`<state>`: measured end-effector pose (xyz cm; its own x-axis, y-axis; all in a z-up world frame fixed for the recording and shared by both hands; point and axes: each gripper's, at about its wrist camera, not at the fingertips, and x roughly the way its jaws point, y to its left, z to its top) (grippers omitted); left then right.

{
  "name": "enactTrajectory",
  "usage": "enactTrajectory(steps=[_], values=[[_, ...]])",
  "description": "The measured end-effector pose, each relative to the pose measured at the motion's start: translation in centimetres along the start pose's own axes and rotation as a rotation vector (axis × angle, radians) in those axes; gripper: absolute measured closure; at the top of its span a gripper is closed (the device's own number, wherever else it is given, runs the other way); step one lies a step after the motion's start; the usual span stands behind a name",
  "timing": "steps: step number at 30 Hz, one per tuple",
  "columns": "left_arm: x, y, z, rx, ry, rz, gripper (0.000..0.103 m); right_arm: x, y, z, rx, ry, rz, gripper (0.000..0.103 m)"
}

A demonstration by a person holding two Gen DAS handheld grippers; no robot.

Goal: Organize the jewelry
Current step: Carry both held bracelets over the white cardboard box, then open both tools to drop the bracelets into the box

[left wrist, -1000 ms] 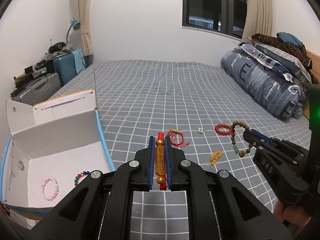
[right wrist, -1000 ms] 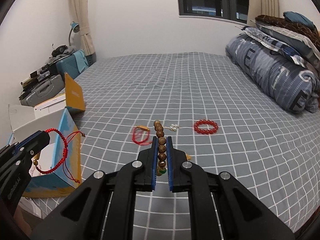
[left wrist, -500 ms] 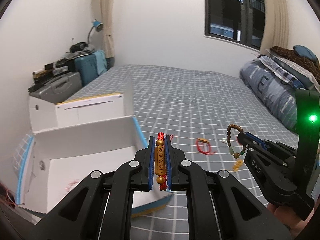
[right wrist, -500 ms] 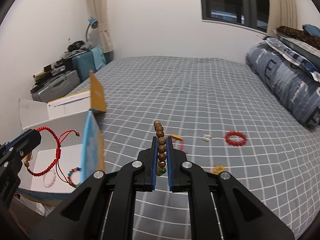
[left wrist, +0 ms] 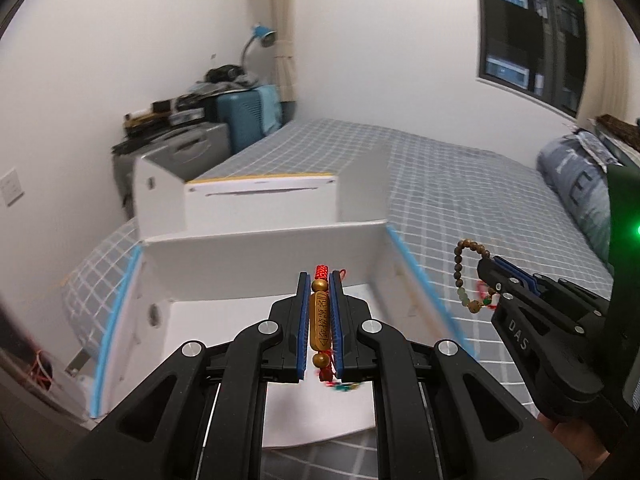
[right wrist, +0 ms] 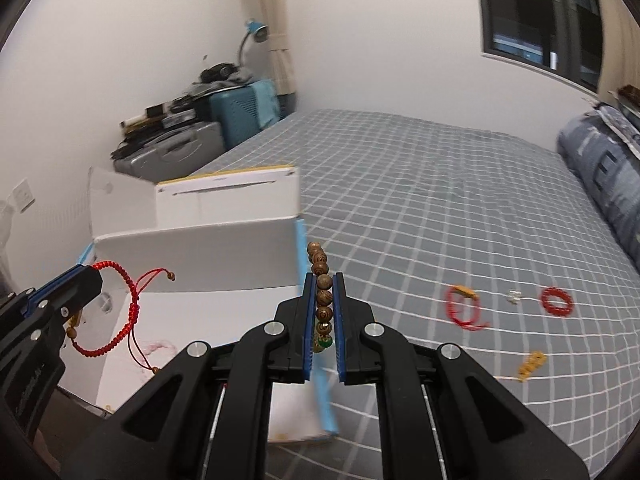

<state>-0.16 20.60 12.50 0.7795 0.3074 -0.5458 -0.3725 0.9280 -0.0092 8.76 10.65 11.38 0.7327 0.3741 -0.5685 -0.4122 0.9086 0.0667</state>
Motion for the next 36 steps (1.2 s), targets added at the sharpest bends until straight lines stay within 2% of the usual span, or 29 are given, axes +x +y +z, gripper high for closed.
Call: enactTrajectory(steps=[7, 13, 25, 32, 34, 35, 36], values=[[2.0, 4.4, -1.2, -0.039, 0.060, 0.089, 0.094, 2.4, 4.7, -0.9, -0.069, 0.047, 0.045, 0.096], [4.7, 7.5, -2.5, -0.068, 0.156, 0.148, 0.094, 5.0, 7.1, -1.8, -0.103, 0.111, 0.060, 0.096], [8.6, 9.8, -4.6, -0.106, 0.305, 0.136, 0.094, 8.5, 7.8, -3.2, -0.097, 0.255, 0.043, 0.096], [9.0, 10.1, -4.6, -0.122, 0.318, 0.136, 0.093, 8.8, 7.7, -3.4, -0.093, 0.275, 0.048, 0.093], [8.9, 10.1, -4.6, -0.125, 0.318, 0.138, 0.091, 8.8, 7.7, -3.4, -0.092, 0.274, 0.051, 0.093], [8.9, 10.2, -4.6, -0.129, 0.321, 0.137, 0.087, 8.8, 7.8, -3.3, -0.092, 0.275, 0.053, 0.093], [8.8, 10.1, -4.5, -0.129, 0.320, 0.138, 0.083, 8.7, 7.9, -3.3, -0.092, 0.274, 0.058, 0.085]])
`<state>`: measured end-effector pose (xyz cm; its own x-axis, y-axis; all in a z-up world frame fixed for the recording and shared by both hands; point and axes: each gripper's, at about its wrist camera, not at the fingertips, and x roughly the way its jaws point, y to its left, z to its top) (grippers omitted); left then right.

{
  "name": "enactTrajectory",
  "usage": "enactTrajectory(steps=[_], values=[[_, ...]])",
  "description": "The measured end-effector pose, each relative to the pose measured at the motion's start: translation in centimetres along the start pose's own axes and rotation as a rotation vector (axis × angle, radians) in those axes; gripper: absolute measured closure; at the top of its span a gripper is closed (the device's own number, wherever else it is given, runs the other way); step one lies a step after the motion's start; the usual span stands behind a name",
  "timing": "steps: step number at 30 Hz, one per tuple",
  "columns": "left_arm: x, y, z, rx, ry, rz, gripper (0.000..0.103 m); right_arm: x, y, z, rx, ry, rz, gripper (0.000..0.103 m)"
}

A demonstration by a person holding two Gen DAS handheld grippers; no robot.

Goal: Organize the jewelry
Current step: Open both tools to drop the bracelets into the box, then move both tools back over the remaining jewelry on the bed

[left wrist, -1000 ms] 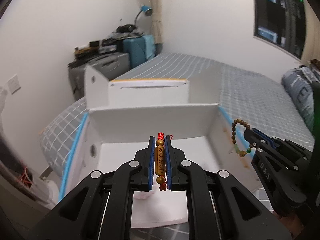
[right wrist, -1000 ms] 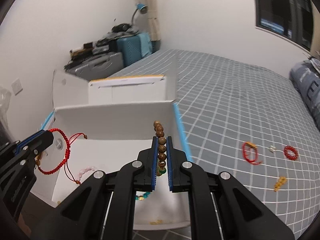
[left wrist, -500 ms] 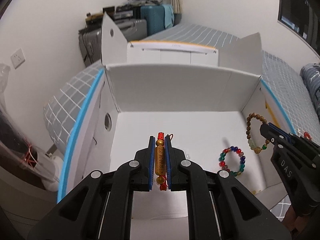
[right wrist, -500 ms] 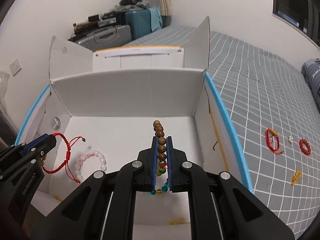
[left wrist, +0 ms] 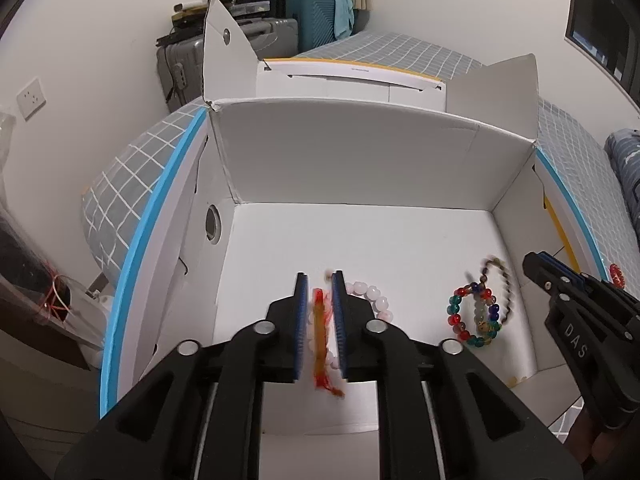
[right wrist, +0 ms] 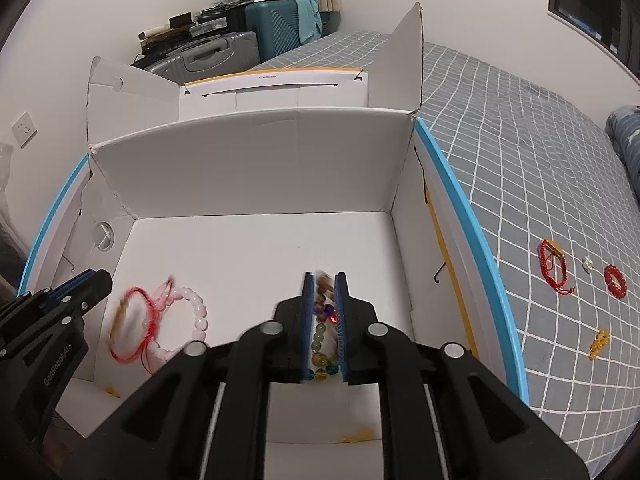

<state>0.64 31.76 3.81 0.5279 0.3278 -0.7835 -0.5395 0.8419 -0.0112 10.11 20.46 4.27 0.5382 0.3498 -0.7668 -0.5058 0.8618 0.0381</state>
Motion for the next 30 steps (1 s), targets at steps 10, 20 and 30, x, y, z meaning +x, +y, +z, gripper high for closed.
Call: enactTrajectory(steps=[10, 20, 30], values=[[-3.6, 0.2, 0.5, -0.036, -0.078, -0.037, 0.028, -4.8, -1.1, 0.6, 0.035, -0.115, -0.038, 0.021], [-7.2, -4.0, 0.7, 0.014, -0.166, -0.099, 0.006, -9.8, -7.5, -0.5, 0.096, -0.190, -0.169, 0.008], [-8.7, -12.6, 1.1, 0.126, -0.147, -0.180, 0.006, -14.8, -16.2, -2.5, 0.222, -0.217, -0.228, 0.008]])
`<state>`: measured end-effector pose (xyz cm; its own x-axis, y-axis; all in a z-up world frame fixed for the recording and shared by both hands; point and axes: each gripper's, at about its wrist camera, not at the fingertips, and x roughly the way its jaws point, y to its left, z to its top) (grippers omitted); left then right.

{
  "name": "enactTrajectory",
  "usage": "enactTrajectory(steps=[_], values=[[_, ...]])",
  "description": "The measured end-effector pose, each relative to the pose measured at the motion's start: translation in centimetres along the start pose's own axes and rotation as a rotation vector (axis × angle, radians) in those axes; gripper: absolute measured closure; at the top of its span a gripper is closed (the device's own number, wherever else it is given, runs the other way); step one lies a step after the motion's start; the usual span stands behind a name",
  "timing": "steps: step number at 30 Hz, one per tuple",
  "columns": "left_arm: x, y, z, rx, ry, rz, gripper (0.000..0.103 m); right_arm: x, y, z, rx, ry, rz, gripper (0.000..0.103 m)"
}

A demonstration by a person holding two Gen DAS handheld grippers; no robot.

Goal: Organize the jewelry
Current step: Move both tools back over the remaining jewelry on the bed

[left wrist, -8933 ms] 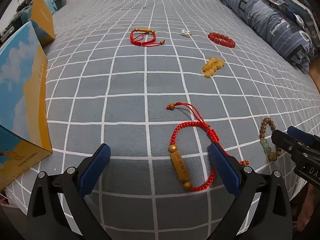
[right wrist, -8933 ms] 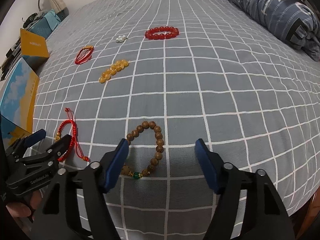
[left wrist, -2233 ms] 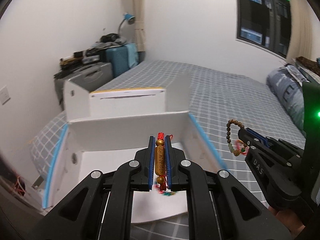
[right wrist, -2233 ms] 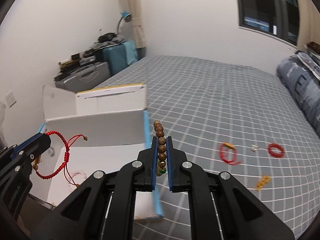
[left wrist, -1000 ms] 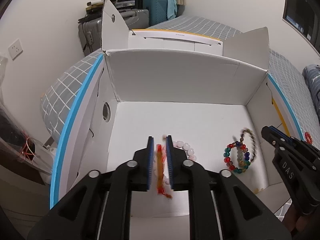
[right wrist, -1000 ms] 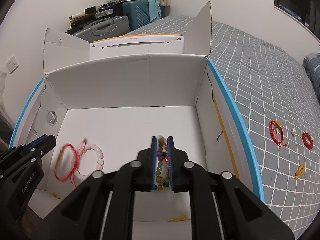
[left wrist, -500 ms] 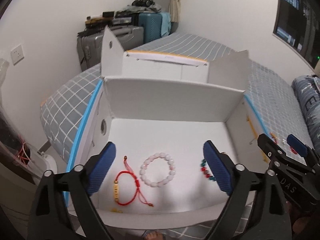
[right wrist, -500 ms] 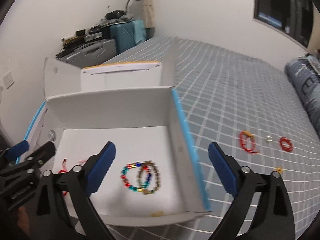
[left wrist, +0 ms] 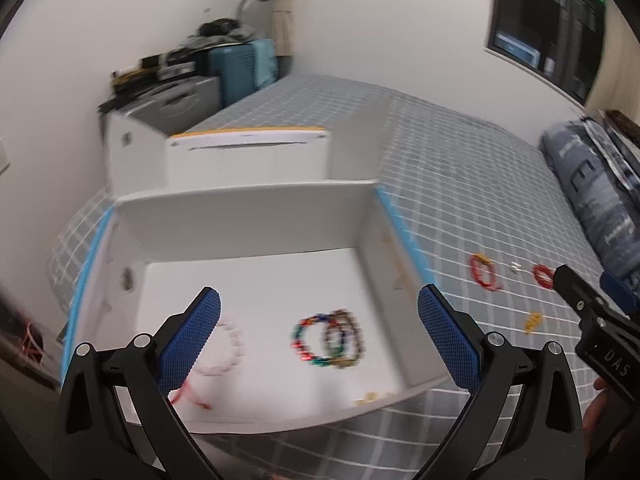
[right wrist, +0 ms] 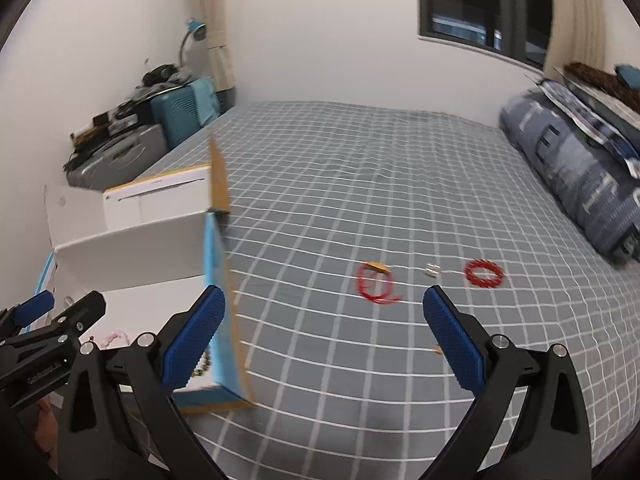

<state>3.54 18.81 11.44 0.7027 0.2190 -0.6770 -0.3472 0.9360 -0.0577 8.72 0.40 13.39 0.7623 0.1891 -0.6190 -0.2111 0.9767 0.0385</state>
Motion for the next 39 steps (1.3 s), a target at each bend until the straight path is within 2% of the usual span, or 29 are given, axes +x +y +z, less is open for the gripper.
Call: enactTrajectory(steps=[6, 12, 20, 23, 28, 33, 39], values=[[0.7, -5.9, 0.9, 0.056, 0.010, -0.103, 0.006, 0.3, -4.9, -0.2, 0.022, 0.020, -0.055, 0.008], [2.9, -10.7, 1.8, 0.116, 0.039, -0.130, 0.006, 1.6, -9.1, -0.6, 0.042, 0.049, -0.090, 0.008], [8.5, -18.3, 2.1, 0.211, 0.117, -0.194, 0.006, 5.8, -12.7, -2.2, 0.045, 0.147, -0.096, 0.008], [11.5, -20.6, 1.8, 0.237, 0.151, -0.190, 0.006, 7.9, -13.7, -3.1, 0.052, 0.184, -0.092, 0.008], [16.8, -22.8, 1.2, 0.254, 0.210, -0.185, 0.006, 11.5, -14.8, -4.0, 0.059, 0.242, -0.084, 0.008], [21.9, -23.8, 1.2, 0.229, 0.264, -0.178, 0.006, 14.5, -15.3, -4.7, 0.059, 0.273, -0.071, 0.008], [25.8, -24.8, 1.2, 0.237, 0.298, -0.156, 0.006, 17.2, -15.6, -5.3, 0.066, 0.307, -0.060, 0.008]])
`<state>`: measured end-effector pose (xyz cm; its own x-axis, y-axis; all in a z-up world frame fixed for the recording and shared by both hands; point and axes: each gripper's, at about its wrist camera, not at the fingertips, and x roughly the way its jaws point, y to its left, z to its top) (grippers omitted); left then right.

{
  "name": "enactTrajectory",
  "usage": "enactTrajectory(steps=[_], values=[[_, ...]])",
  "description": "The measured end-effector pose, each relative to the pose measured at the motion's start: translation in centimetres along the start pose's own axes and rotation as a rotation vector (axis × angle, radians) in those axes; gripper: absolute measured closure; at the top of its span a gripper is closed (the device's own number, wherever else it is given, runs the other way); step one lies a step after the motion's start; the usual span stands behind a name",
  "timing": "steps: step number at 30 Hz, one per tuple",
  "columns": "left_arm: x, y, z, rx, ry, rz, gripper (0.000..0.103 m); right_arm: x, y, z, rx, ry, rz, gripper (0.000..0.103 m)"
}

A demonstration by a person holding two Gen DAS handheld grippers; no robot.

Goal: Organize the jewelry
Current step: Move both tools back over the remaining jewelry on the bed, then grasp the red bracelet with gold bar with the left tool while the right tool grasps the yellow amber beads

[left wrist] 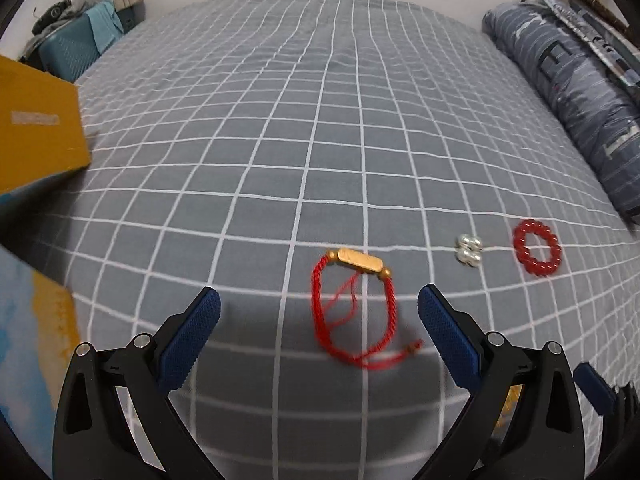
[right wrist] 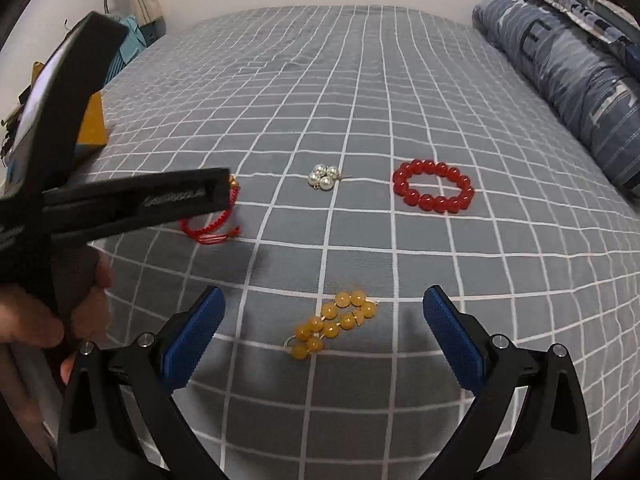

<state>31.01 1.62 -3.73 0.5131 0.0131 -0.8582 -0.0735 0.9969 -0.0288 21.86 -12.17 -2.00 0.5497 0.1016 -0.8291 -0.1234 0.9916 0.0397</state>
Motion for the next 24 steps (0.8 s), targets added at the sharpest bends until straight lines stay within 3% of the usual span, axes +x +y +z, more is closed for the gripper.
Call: enactTrajectory(steps=[8, 12, 18, 24], values=[[2.8, -0.4, 0.9, 0.011, 0.030, -0.002, 0.006, 3.0, -1.0, -0.2, 0.020, 0.045, 0.008, 0.008], [3.8, -0.3, 0.8, 0.004, 0.052, -0.006, 0.009, 3.8, -1.1, -0.4, 0.016, 0.070, 0.020, 0.017], [3.9, -0.5, 0.5, 0.015, 0.050, 0.010, 0.019, 3.9, -1.2, -0.4, 0.018, 0.074, 0.018, 0.030], [3.3, -0.7, 0.0, 0.014, 0.046, 0.000, 0.041, 3.7, -1.0, -0.5, 0.012, 0.085, 0.014, 0.049]])
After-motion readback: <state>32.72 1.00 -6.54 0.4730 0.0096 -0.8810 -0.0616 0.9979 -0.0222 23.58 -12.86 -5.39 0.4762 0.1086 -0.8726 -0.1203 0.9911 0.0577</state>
